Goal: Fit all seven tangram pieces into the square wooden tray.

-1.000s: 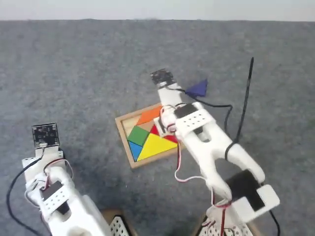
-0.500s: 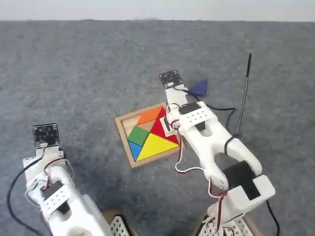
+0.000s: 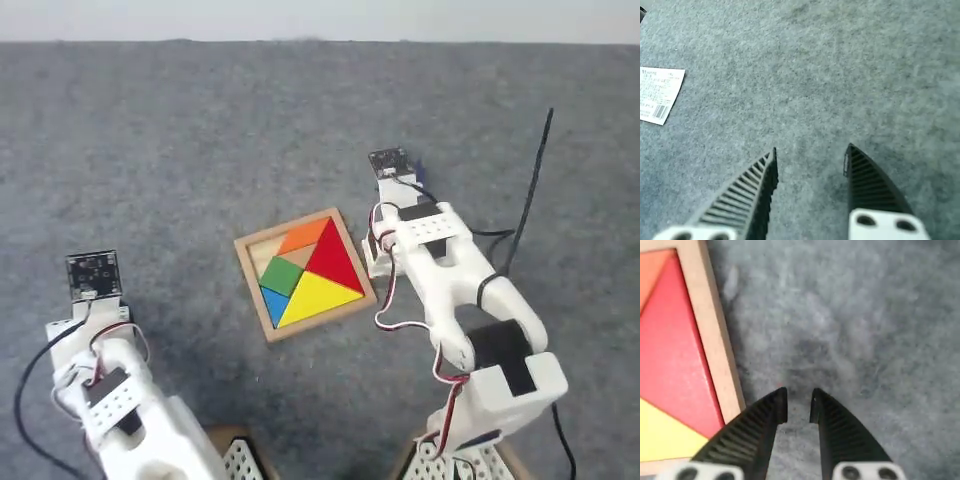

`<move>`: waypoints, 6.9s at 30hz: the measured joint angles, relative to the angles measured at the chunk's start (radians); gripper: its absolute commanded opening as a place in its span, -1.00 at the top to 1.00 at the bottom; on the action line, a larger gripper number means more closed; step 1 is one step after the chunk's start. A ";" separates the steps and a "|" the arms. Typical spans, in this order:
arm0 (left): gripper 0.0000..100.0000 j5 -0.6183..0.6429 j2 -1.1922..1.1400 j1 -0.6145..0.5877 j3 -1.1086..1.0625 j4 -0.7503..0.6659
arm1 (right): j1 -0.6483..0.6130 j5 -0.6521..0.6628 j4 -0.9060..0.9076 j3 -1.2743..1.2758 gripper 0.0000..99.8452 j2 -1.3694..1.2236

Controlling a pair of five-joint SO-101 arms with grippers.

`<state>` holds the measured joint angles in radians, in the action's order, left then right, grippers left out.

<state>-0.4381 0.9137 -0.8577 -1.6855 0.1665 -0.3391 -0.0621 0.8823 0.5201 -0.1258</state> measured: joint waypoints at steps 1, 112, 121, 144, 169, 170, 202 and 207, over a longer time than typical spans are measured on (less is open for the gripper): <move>0.59 0.000 0.000 0.000 0.000 0.000 | 0.000 0.000 0.000 0.000 0.81 0.000; 0.59 -0.002 0.000 0.000 0.000 0.000 | 0.014 0.232 0.801 -1.333 0.84 -0.720; 0.59 -0.031 -0.003 0.000 0.000 0.012 | 0.000 -0.434 0.810 -1.320 0.96 -0.721; 0.59 0.250 -0.058 1.120 0.951 1.183 | 0.465 0.106 0.226 0.242 0.99 0.661; 0.46 0.620 -1.456 1.401 1.729 0.829 | 0.589 0.238 0.029 0.815 0.99 1.030; 0.48 0.620 -1.467 1.401 1.735 0.816 | 0.589 0.238 0.015 0.824 0.99 1.030; 0.80 0.657 -1.818 1.332 2.309 1.209 | 0.589 0.238 -0.029 0.842 0.99 1.030; 0.66 0.617 -1.803 1.332 2.318 1.244 | 0.589 0.238 -0.029 0.842 0.99 1.030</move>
<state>0.1788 -0.8892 0.4741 0.6329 1.4108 0.2501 0.1757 0.8531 1.3625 0.9037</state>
